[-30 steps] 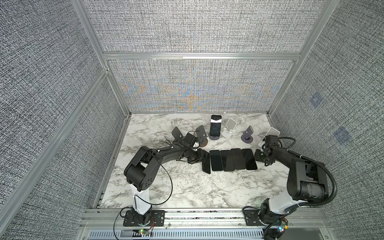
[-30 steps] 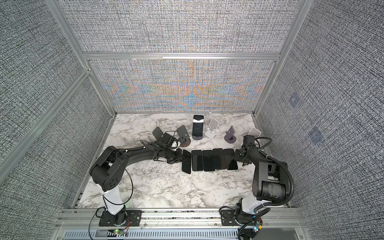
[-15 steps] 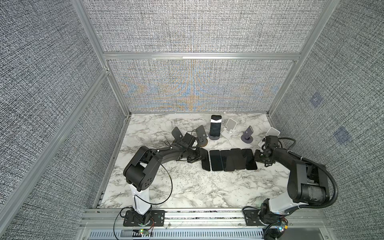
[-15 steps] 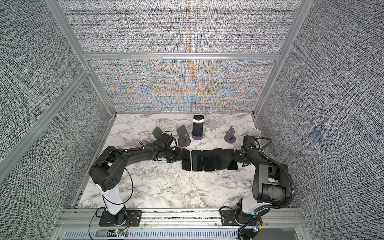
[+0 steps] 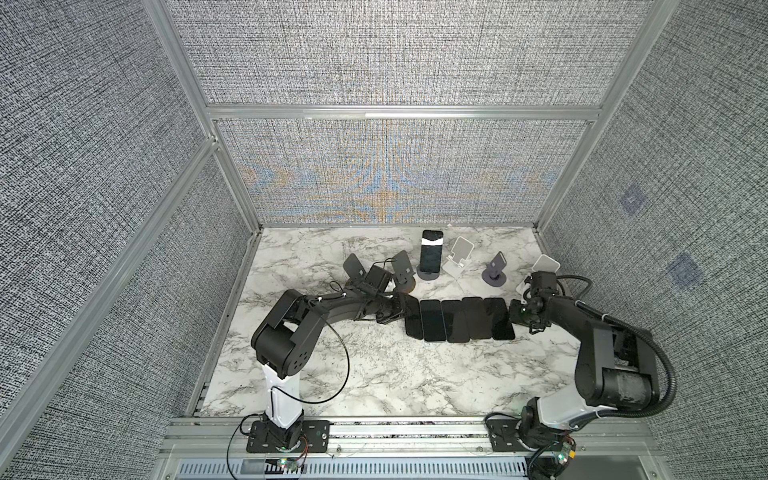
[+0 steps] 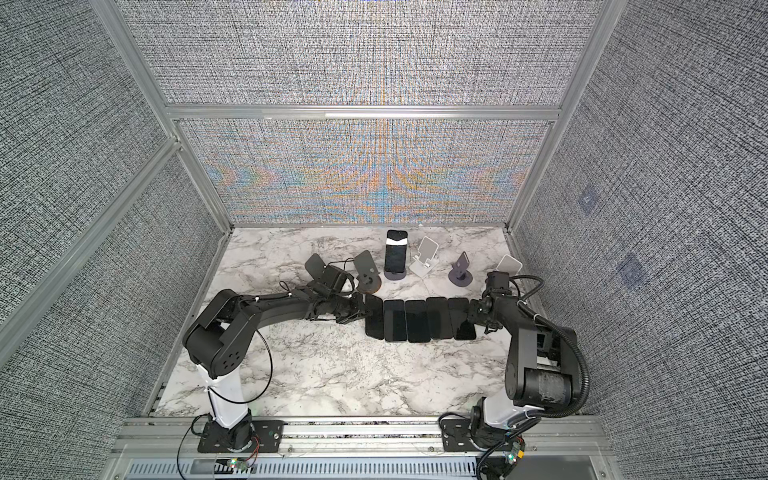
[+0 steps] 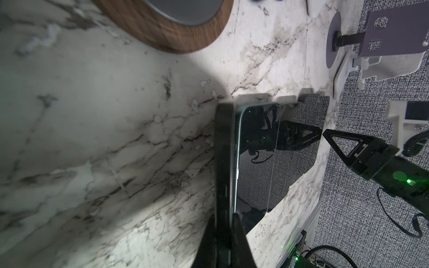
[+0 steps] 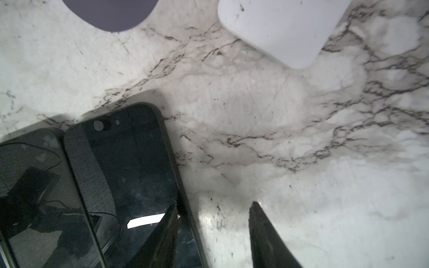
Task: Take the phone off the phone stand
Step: 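Lay the phone flat at the row end nearest the left gripper and open it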
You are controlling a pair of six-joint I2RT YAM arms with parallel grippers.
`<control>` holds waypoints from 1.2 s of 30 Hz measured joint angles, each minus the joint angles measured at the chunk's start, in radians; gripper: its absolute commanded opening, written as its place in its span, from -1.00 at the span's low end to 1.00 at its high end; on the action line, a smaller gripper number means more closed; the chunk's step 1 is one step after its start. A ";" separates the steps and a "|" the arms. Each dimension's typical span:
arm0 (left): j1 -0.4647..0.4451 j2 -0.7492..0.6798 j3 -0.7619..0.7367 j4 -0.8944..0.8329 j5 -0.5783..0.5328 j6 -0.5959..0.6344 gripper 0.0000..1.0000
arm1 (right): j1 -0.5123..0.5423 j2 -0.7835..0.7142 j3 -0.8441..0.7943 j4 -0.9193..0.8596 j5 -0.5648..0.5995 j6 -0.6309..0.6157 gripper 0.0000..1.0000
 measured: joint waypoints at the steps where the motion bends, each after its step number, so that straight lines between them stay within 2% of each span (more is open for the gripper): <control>1: 0.000 0.000 0.004 -0.006 0.000 0.004 -0.83 | 0.000 -0.001 0.000 -0.002 0.000 0.000 -0.09; 6: 0.000 0.011 0.010 -0.037 -0.011 0.035 -0.52 | 0.000 -0.003 0.000 -0.005 -0.005 0.000 -0.09; 9: 0.000 0.024 0.000 -0.085 -0.001 0.045 -0.40 | 0.000 -0.004 0.000 -0.005 -0.008 0.000 -0.09; 22: -0.002 0.024 0.010 -0.093 0.004 0.064 -0.11 | 0.000 -0.030 0.004 -0.012 -0.026 0.000 -0.09; 30: -0.001 -0.004 0.010 -0.124 -0.018 0.086 0.30 | 0.000 -0.075 0.005 -0.017 -0.030 0.004 -0.09; 36: -0.001 -0.014 -0.005 -0.107 -0.017 0.088 0.36 | 0.000 -0.171 0.028 -0.068 -0.037 -0.010 -0.09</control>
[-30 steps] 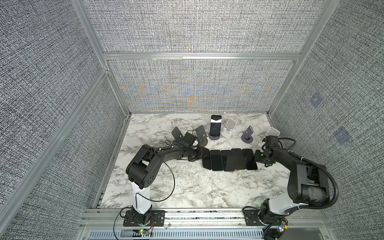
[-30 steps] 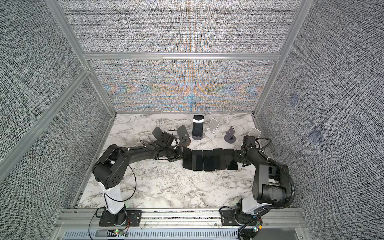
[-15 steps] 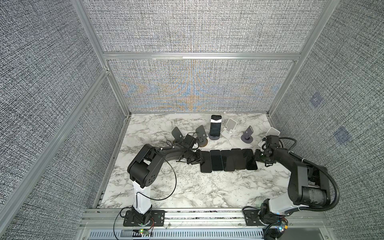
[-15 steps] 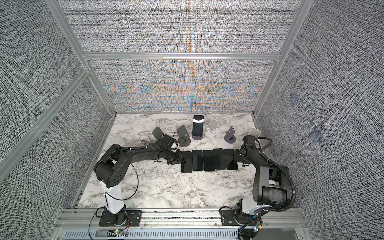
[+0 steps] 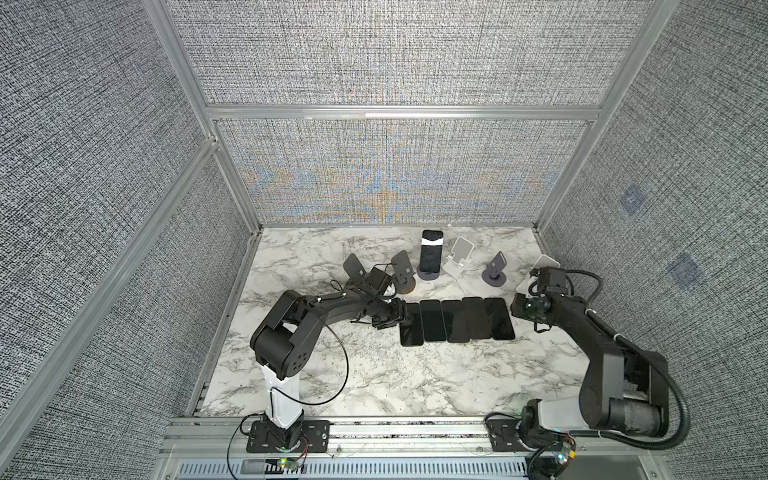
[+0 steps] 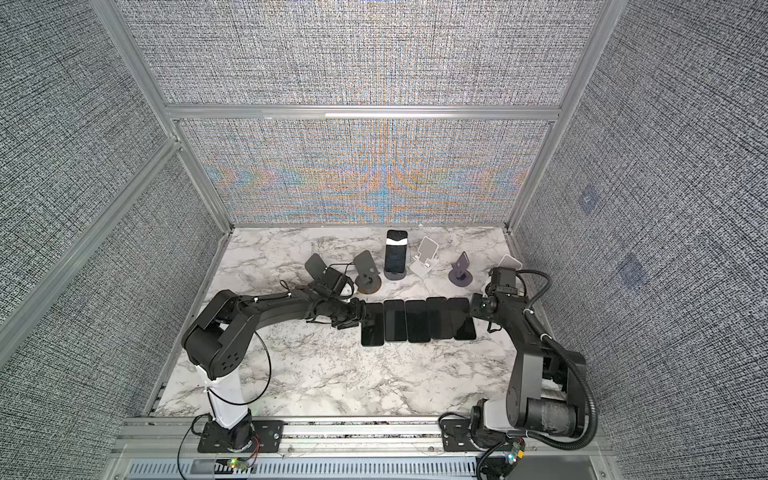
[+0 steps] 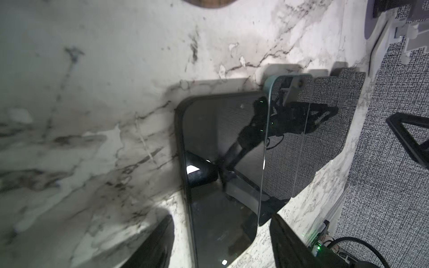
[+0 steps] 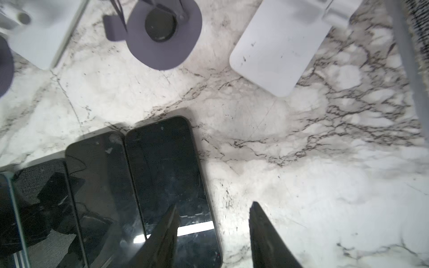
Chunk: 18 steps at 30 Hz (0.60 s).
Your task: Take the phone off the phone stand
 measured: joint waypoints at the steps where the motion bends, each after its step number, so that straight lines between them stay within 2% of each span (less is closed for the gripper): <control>1: 0.000 -0.003 -0.006 0.008 -0.002 0.000 0.36 | 0.000 -0.023 0.003 -0.007 -0.010 -0.006 -0.09; 6: -0.001 -0.043 -0.059 0.057 -0.042 0.012 0.36 | 0.002 -0.158 -0.052 0.005 -0.179 -0.048 -0.09; 10: 0.000 -0.098 -0.108 0.087 -0.099 0.029 0.36 | 0.015 -0.222 -0.035 -0.005 -0.280 -0.059 -0.09; 18: 0.000 -0.203 -0.149 0.138 -0.180 0.080 0.36 | 0.116 -0.248 0.100 -0.075 -0.308 -0.072 -0.08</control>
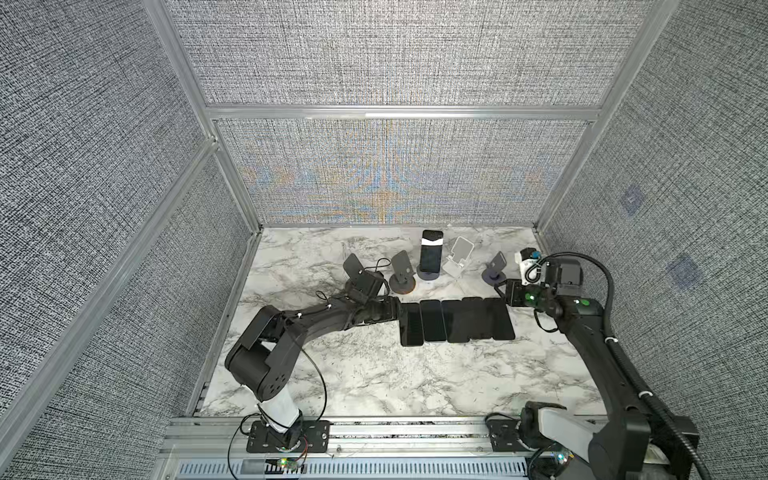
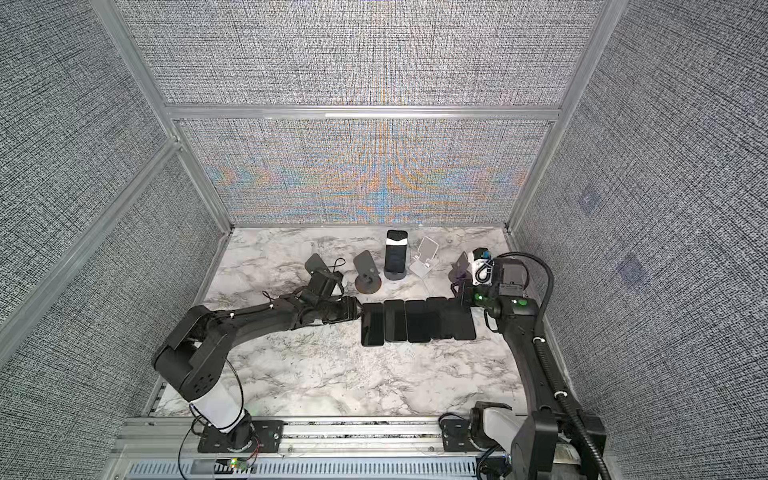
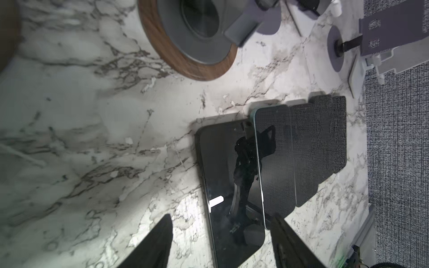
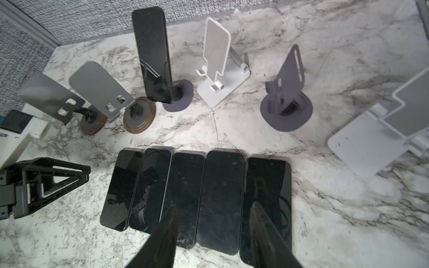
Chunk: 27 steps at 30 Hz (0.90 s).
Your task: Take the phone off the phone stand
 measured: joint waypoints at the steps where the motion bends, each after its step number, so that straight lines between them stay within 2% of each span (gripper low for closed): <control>1: 0.000 -0.014 -0.006 0.010 -0.013 0.008 0.36 | 0.016 0.000 0.017 -0.009 0.001 0.000 -0.08; 7: 0.000 -0.123 -0.071 0.080 -0.039 0.037 0.37 | 0.095 0.038 0.126 -0.024 -0.004 0.010 -0.09; 12: 0.000 -0.202 -0.151 0.150 -0.048 0.044 0.36 | 0.153 0.134 0.198 -0.008 -0.027 0.016 -0.09; 19: 0.003 -0.279 -0.230 0.234 -0.020 0.007 0.35 | 0.173 0.343 0.296 0.106 -0.107 0.010 -0.09; 27: 0.006 -0.358 -0.230 0.175 -0.021 -0.010 0.31 | 0.171 0.624 0.436 0.235 -0.189 -0.003 -0.05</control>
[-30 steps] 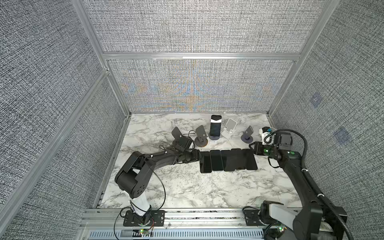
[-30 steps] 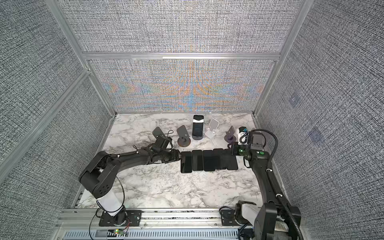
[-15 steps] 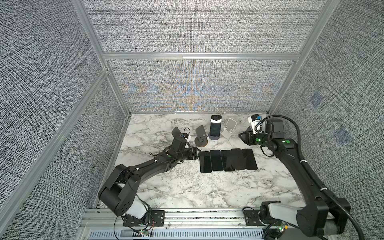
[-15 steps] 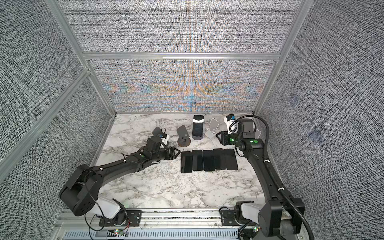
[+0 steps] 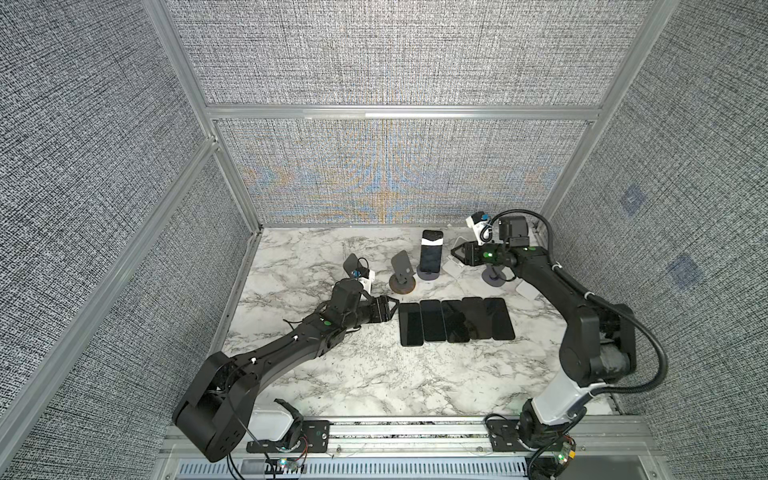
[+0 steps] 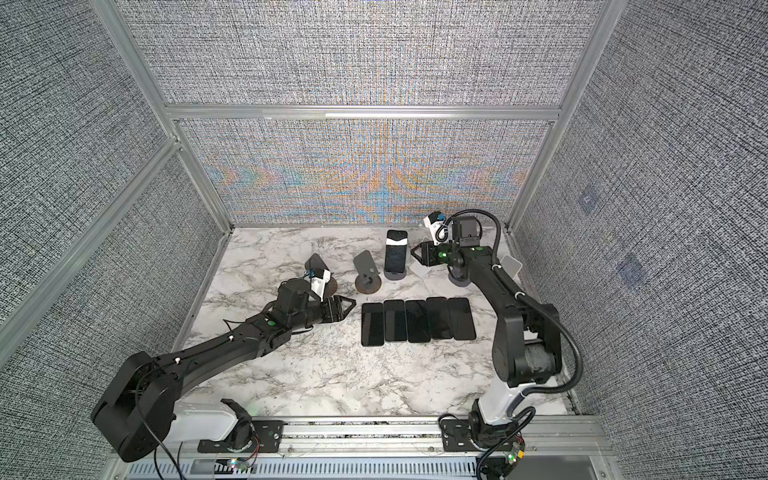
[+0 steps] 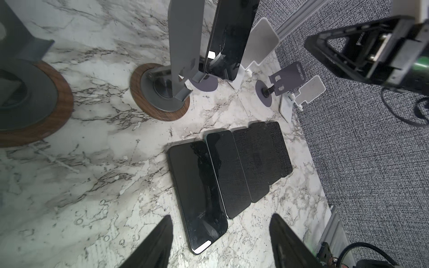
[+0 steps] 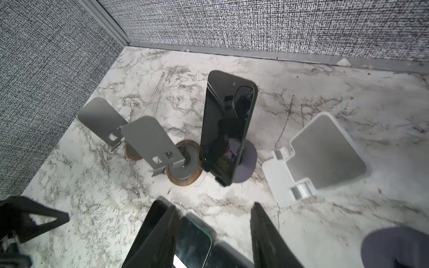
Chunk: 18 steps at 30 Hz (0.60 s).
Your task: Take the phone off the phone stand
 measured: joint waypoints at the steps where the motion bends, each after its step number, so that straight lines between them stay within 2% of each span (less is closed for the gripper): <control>1: 0.000 -0.007 -0.002 -0.010 0.000 -0.001 0.31 | 0.000 0.035 0.008 0.029 -0.006 0.006 -0.04; 7: 0.002 -0.013 -0.040 -0.020 0.013 -0.034 0.28 | -0.005 0.183 0.032 0.183 -0.057 0.107 -0.03; 18: 0.002 0.060 0.007 -0.013 0.087 -0.053 0.26 | -0.005 0.291 0.050 0.346 -0.137 0.238 -0.06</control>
